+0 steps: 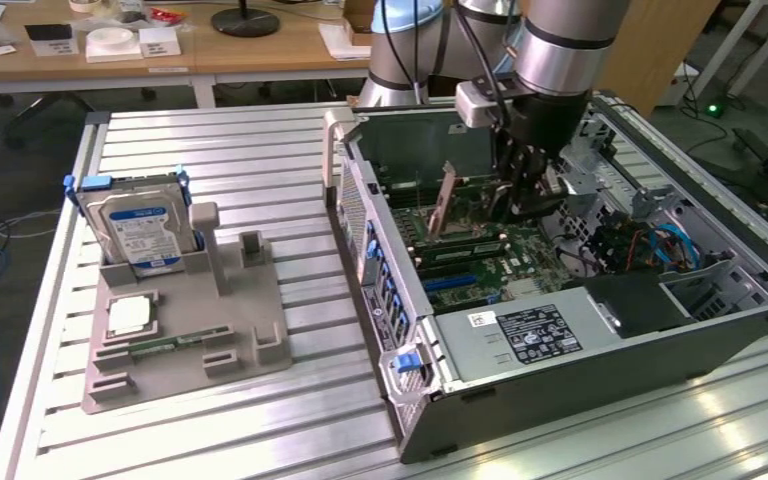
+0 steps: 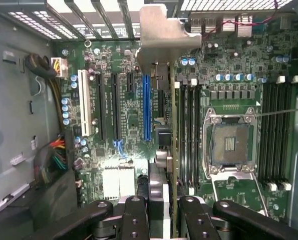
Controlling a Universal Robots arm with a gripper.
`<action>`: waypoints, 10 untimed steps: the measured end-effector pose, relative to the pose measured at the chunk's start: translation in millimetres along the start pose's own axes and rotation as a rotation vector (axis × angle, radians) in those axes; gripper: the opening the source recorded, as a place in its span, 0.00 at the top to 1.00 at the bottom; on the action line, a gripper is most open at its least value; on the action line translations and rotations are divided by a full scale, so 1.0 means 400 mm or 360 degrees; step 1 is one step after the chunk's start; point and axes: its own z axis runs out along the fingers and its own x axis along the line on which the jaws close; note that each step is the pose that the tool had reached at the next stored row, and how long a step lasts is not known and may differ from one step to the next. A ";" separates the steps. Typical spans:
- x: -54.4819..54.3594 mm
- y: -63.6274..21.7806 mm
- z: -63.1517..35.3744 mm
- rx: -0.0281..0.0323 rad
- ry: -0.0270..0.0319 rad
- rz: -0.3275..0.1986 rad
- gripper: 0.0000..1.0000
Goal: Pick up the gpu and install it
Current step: 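Insert the gpu into the slot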
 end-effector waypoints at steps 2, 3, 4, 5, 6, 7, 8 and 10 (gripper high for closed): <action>0.000 0.001 0.002 -0.00010 0.00001 0.0000 0.72; 0.000 0.002 0.004 -0.00014 0.00001 0.0000 0.72; 0.000 0.002 0.006 -0.00014 -0.00001 0.0000 0.72; 0.000 0.003 0.009 -0.00015 0.00001 0.0000 0.72; 0.000 0.004 0.013 -0.00015 0.00000 0.0000 0.72; 0.000 0.004 0.017 -0.00016 0.00000 0.0000 0.72; 0.000 0.005 0.021 -0.00016 0.00000 0.0000 0.72; 0.000 0.005 0.024 -0.00016 0.00001 0.0000 0.72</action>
